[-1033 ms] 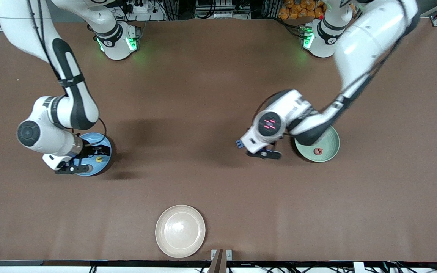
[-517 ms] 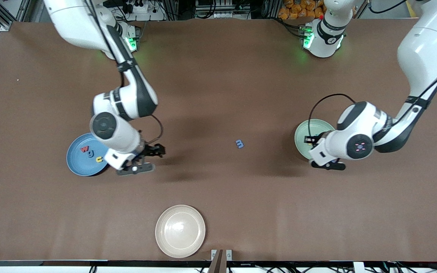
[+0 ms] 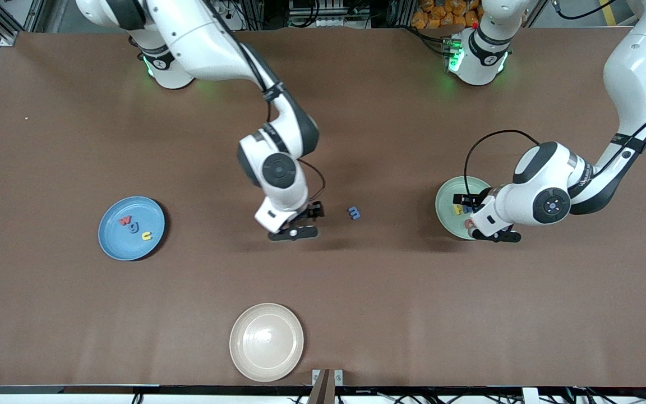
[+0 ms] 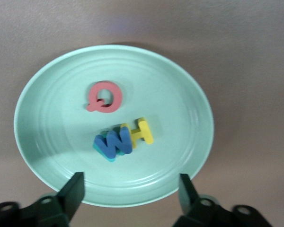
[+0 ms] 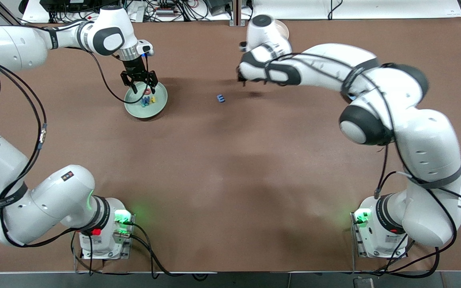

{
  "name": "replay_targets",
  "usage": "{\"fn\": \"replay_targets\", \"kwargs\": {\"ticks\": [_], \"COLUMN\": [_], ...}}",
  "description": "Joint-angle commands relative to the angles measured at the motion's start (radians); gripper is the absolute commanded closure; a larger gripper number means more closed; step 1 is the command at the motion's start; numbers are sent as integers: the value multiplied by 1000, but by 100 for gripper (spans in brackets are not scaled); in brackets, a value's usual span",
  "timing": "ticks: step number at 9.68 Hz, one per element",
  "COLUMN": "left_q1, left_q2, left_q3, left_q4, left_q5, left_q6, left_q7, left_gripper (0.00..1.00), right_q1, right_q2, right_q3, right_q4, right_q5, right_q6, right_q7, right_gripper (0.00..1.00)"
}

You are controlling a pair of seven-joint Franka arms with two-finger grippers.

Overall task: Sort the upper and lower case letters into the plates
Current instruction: 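Place the W on the green plate while the right gripper reaches the E, then grasp the blue E with the right gripper while the left gripper withdraws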

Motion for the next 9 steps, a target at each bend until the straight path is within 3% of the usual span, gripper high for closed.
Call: {"fn": "replay_targets", "kwargs": {"ticks": [1,7,9], "left_q1": [61,75,86], "left_q2": [-34,-34,-41], "left_q3": [-76,-222,-274], "left_q4": [6,287,358], "left_q5": [21,23,23], "left_q6": [-18,-186,-197], "left_q7": [-6,29,58], "left_gripper": [0,0,0], "right_q1": [20,95,103], "right_q2": [111,201,213], "right_q3": [40,49,51], "right_q4": [175,234,234], "right_q5": [16,-1,-71], "right_q6": [-10,109,111], "right_q7": [83,116,100], "right_gripper": [0,0,0]}}
